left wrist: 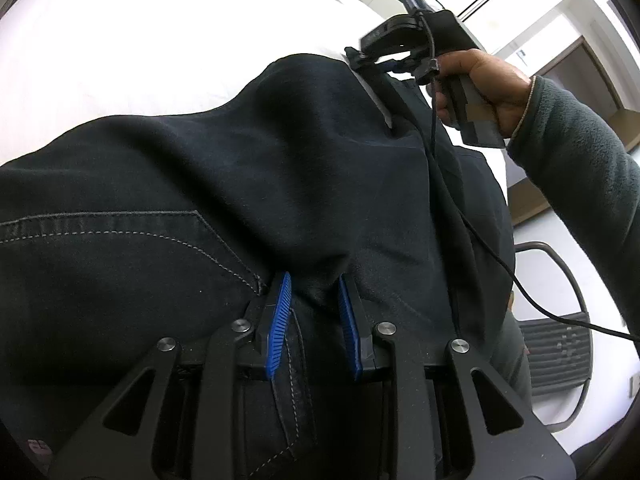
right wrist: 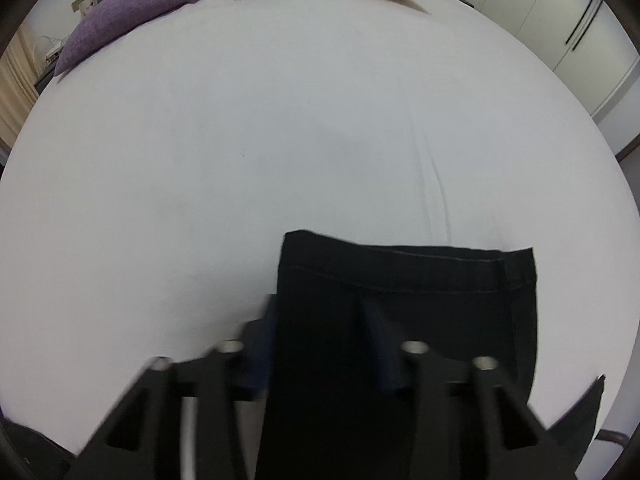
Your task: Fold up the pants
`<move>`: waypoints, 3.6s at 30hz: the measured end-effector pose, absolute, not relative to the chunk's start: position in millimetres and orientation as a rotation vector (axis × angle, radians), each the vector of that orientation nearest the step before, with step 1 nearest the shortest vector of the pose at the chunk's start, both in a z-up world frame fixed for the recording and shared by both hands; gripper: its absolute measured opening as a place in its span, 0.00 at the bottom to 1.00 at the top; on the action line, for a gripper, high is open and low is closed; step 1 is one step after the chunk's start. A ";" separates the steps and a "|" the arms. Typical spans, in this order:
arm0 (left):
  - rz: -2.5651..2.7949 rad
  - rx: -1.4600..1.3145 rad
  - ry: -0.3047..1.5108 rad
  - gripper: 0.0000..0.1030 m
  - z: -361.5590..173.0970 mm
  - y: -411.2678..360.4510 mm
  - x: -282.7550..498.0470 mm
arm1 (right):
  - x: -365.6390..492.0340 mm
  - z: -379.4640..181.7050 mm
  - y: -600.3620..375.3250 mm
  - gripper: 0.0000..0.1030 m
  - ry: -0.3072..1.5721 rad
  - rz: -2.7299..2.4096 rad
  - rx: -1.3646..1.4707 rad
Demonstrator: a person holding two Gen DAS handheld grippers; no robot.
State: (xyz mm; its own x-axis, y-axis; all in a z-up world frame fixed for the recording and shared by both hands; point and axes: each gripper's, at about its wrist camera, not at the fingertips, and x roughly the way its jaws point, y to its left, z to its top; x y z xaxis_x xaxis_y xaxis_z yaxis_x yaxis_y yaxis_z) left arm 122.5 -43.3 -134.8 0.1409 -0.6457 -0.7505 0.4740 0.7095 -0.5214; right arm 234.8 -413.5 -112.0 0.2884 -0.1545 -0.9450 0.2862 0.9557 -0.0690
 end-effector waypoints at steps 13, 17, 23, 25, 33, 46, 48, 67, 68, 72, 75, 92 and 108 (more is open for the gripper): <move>-0.788 -0.204 1.186 0.23 -135.3 -49.5 121.7 | 49.9 -6.1 -522.5 0.07 0.736 -0.350 0.574; -0.775 -0.213 1.191 0.23 -134.5 -46.4 123.5 | -39.5 -9.4 -575.3 0.07 0.564 -0.436 0.773; -0.740 -0.231 1.212 0.23 -132.8 -44.9 129.2 | -139.4 -95.9 -602.7 0.07 0.483 -0.521 1.128; -0.727 -0.226 1.216 0.23 -131.6 -46.0 130.5 | -149.2 -117.2 -600.7 0.07 0.468 -0.518 1.201; -0.682 -0.188 1.227 0.23 -124.0 -52.5 130.8 | -152.4 -145.4 -602.3 0.36 0.445 -0.437 1.327; -0.709 -0.187 1.235 0.23 -125.6 -58.9 131.7 | -179.7 -120.2 -623.5 0.04 0.353 -0.460 1.399; -0.720 -0.196 1.239 0.23 -126.7 -57.6 134.7 | -190.0 -112.3 -625.1 0.04 0.321 -0.453 1.425; -0.744 -0.178 1.208 0.24 -124.2 -57.0 130.8 | -210.4 -154.7 -644.5 0.05 0.393 -0.484 1.481; -0.746 -0.183 1.206 0.24 -123.7 -55.8 130.2 | -214.3 -152.8 -645.1 0.08 0.393 -0.497 1.477; -0.759 -0.214 1.189 0.24 -122.9 -46.9 126.7 | -253.4 -124.6 -655.7 0.42 0.361 -0.770 1.391; -0.766 -0.243 1.168 0.24 -125.5 -41.2 124.9 | -239.6 -87.2 -651.8 0.42 0.369 -0.687 1.264; -0.775 -0.283 1.138 0.24 -124.3 -20.6 121.0 | -123.7 -130.1 -536.6 0.00 0.925 -0.163 1.132; -0.735 -0.275 1.139 0.24 -121.6 -20.8 115.9 | -157.1 -124.5 -455.9 0.47 1.028 0.130 1.296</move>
State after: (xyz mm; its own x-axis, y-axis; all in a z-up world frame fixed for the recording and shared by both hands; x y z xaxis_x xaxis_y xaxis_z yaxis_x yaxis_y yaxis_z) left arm 115.9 -20.8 -121.6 0.2185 -0.6554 -0.7230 0.3894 0.7379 -0.5512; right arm -157.1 -455.9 -124.5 0.5757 0.6047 -0.5503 0.4484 0.3293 0.8309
